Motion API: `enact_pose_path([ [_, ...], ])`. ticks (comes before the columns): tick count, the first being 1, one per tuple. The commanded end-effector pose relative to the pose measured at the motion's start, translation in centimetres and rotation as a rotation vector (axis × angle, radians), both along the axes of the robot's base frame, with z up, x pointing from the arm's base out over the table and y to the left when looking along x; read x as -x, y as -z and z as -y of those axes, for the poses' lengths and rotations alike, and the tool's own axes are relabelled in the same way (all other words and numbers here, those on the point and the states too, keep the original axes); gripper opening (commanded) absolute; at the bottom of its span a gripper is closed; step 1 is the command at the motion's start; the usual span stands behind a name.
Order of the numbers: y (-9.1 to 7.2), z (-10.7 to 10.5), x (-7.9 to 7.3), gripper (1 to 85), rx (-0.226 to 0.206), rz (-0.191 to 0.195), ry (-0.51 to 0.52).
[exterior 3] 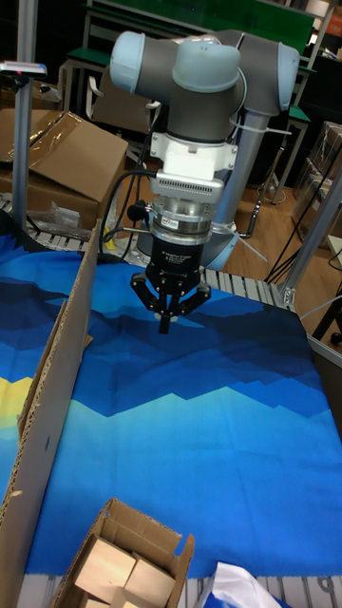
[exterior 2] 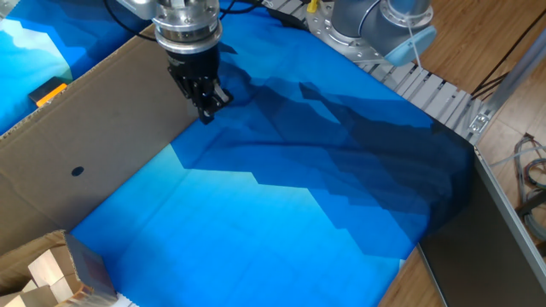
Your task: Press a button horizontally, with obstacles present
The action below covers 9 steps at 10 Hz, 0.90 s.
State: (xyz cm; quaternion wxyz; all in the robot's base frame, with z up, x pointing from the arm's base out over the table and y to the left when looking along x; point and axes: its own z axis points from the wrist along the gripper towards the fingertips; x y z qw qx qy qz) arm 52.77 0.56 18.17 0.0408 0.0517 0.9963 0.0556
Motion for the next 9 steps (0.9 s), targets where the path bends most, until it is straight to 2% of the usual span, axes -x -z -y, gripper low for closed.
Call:
enact_pose_path([
  [1, -0.1, -0.3, 0.4, 1.0, -0.019, -0.008, 0.006],
  [2, -0.1, -0.1, 0.3, 1.0, -0.010, -0.004, -0.001],
  [3, -0.1, 0.5, 0.2, 1.0, 0.016, 0.003, -0.021],
  [5, -0.1, 0.3, -0.1, 1.0, 0.007, 0.014, -0.027],
  [6, 0.1, 1.7, 0.5, 1.0, 0.065, -0.010, -0.041],
  [7, 0.1, 2.2, 1.0, 1.0, 0.081, -0.028, -0.041],
  [9, 0.1, 2.5, 1.1, 1.0, 0.094, -0.035, -0.023],
])
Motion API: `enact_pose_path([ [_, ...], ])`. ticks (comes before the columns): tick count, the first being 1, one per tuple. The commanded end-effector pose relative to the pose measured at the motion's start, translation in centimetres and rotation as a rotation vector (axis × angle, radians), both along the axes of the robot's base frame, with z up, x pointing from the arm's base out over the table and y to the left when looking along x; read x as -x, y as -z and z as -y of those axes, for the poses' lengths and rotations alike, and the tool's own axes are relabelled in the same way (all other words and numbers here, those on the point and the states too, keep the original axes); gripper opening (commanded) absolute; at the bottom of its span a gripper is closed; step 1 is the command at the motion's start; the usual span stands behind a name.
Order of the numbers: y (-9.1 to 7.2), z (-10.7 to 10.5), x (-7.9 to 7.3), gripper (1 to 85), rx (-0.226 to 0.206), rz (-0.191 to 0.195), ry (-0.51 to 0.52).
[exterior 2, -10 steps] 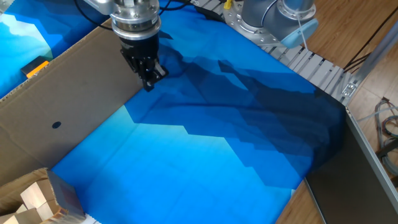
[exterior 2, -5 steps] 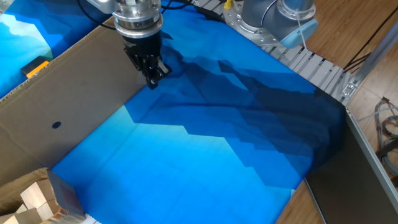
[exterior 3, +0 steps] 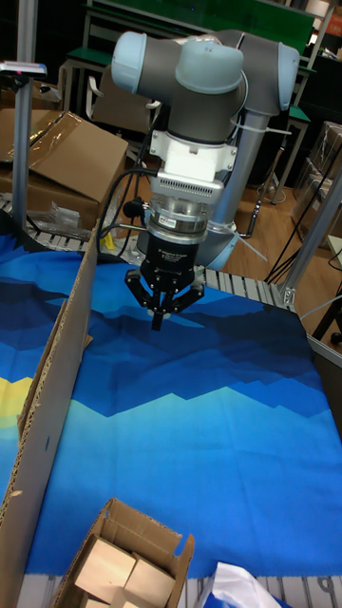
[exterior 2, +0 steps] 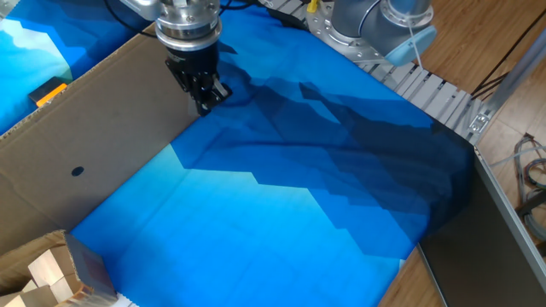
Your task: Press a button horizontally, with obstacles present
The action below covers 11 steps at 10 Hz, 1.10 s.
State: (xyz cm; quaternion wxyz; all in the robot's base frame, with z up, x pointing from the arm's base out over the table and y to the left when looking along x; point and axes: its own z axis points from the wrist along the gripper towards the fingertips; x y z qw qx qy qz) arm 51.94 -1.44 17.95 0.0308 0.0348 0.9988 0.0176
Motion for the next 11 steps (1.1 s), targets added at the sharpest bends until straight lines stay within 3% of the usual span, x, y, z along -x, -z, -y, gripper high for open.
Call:
enact_pose_path([
  [1, -0.1, 0.6, 0.2, 1.0, 0.018, -0.008, 0.028],
  [6, -0.2, -0.3, -0.4, 1.0, -0.017, 0.015, 0.026],
  [9, -0.2, 0.4, -0.6, 1.0, 0.013, 0.022, -0.005],
  [11, -0.3, -0.6, -1.3, 1.0, -0.021, 0.052, -0.059],
])
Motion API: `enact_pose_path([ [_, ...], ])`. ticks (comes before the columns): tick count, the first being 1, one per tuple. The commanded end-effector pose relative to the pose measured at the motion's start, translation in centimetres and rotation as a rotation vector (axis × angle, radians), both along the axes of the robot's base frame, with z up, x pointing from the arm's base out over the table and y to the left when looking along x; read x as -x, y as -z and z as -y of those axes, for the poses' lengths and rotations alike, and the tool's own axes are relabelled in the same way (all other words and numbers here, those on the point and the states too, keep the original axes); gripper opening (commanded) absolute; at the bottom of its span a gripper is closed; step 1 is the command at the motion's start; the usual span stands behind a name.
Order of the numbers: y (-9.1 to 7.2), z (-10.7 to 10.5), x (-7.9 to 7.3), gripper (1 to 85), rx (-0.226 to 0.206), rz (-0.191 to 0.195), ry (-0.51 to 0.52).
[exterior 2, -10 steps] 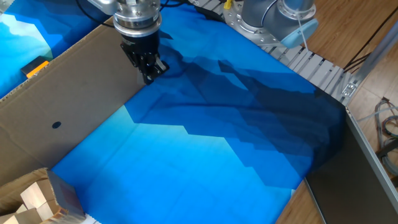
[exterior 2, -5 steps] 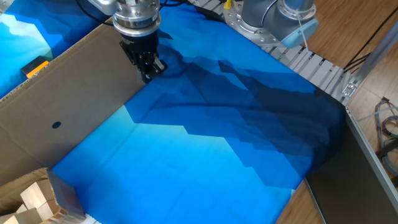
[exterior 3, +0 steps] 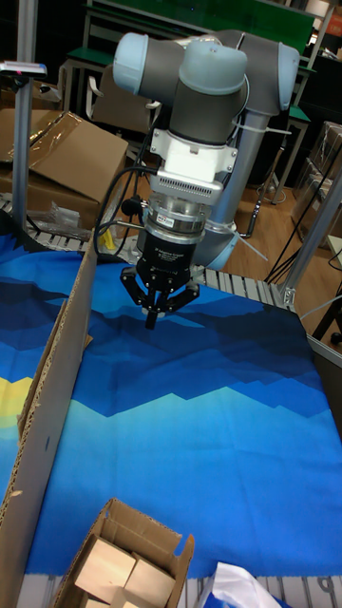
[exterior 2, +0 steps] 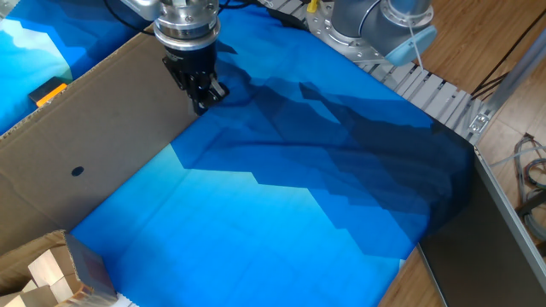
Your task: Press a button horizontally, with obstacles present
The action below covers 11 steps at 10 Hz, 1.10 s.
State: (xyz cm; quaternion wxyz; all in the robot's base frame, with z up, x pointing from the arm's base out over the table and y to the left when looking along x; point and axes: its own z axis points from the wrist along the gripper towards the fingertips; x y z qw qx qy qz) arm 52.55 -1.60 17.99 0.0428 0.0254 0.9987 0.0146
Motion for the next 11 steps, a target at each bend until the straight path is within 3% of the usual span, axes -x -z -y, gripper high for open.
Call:
enact_pose_path([
  [1, -0.4, -1.3, -1.6, 1.0, -0.044, 0.065, -0.063],
  [2, -0.6, -0.9, -3.0, 1.0, -0.027, 0.120, -0.087],
  [3, -0.8, -1.5, -3.6, 1.0, -0.047, 0.147, -0.092],
  [4, -0.8, -2.3, -3.4, 1.0, -0.077, 0.139, -0.086],
  [6, -0.8, -2.2, -3.4, 1.0, -0.072, 0.139, -0.100],
  [8, -0.9, -1.8, -2.0, 1.0, -0.060, 0.085, -0.100],
  [11, -7.6, -2.8, 1.0, 1.0, -0.038, -0.003, -0.062],
])
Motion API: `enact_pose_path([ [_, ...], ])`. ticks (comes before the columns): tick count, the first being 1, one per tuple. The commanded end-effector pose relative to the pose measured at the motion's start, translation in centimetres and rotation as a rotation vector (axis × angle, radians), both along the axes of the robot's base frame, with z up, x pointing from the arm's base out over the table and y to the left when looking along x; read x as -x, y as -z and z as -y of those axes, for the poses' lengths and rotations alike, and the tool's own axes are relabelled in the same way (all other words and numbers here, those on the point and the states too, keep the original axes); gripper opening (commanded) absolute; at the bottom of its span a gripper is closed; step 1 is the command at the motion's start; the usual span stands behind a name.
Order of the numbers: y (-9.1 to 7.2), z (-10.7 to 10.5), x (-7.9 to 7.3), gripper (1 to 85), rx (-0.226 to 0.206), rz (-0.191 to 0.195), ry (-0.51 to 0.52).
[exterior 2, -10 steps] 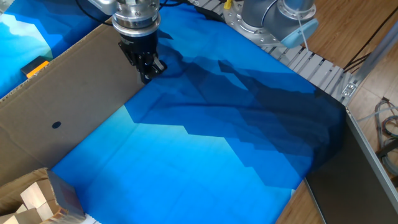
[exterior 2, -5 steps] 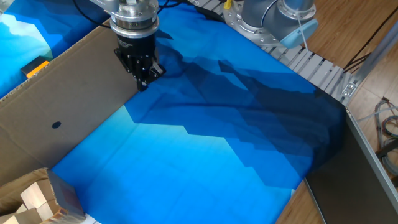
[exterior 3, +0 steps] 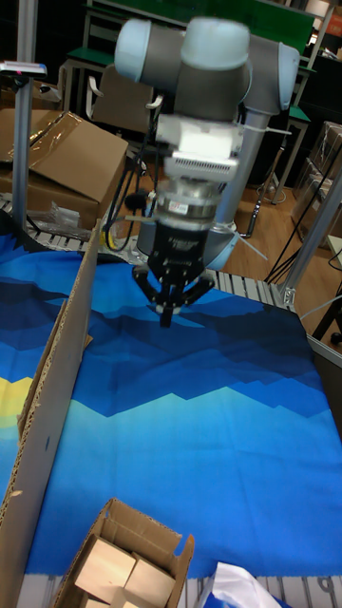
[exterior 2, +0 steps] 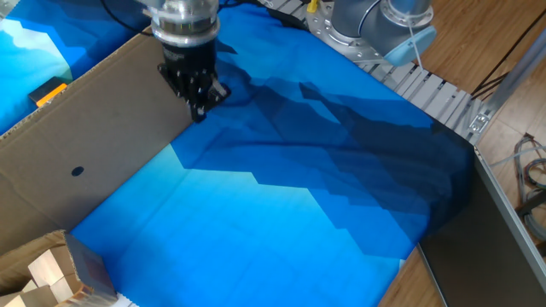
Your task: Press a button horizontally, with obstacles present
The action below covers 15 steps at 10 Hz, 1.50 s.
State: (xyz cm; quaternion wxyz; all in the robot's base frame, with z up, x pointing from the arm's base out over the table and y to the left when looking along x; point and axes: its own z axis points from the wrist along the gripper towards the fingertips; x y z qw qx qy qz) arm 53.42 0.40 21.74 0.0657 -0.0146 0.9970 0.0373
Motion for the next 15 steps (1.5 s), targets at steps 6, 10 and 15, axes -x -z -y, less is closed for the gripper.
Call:
enact_pose_path([
  [6, -9.0, -3.6, 5.1, 1.0, 0.055, -0.131, 0.050],
  [10, -9.3, -4.0, 4.8, 1.0, 0.055, -0.118, 0.057],
  [15, -9.3, -4.0, 4.7, 1.0, 0.039, -0.114, 0.058],
])
